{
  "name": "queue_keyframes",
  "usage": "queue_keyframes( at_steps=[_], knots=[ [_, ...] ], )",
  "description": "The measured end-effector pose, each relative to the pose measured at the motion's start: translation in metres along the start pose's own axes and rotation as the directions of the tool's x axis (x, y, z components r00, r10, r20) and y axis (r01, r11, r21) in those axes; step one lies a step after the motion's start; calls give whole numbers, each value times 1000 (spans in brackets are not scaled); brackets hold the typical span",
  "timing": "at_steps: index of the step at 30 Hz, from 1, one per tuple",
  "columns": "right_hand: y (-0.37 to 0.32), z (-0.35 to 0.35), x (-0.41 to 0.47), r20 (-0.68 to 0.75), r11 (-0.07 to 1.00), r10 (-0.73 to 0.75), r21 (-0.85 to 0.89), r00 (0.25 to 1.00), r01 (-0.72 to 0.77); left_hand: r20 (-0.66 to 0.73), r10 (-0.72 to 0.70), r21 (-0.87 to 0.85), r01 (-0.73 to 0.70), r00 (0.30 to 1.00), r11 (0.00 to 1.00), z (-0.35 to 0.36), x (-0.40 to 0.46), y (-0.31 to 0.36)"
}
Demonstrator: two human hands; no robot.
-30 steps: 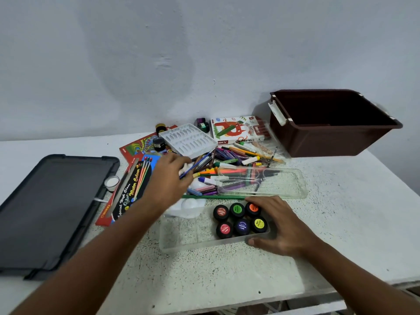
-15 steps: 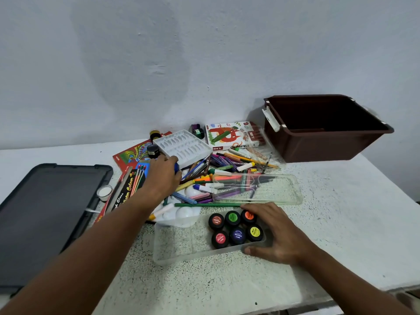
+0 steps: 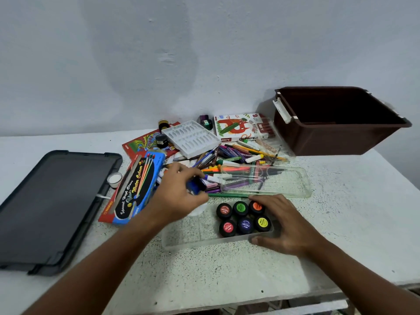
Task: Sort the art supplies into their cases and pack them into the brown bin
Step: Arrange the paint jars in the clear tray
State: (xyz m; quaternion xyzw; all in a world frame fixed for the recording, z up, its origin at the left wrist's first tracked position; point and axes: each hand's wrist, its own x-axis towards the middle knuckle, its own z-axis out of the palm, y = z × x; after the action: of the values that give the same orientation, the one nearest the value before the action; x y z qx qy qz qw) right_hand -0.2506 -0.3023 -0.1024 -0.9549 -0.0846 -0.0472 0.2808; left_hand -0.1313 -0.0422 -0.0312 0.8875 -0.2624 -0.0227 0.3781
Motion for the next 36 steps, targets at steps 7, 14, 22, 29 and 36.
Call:
queue_keyframes(
  at_steps=[7,14,22,29,36],
  knots=[
    [-1,0,-1,-3,1000,8,10,1000,-8,-25,209,79,-207,978,975,21,-38,-11],
    [-2,-1,-1,0,1000,22,16,1000,-22,-1,221,108,-220,975,970,38,-47,-20],
    [-2,-1,-2,0,1000,16,13,1000,-16,-39,286,191,-274,957,943,45,-49,-17],
    [-2,0,-1,5,999,37,19,999,-37,-36,302,242,-285,952,927,47,-47,-20],
    [-2,0,-2,8,999,37,8,999,-37,107,288,173,-303,952,937,25,-35,-17]
  ],
)
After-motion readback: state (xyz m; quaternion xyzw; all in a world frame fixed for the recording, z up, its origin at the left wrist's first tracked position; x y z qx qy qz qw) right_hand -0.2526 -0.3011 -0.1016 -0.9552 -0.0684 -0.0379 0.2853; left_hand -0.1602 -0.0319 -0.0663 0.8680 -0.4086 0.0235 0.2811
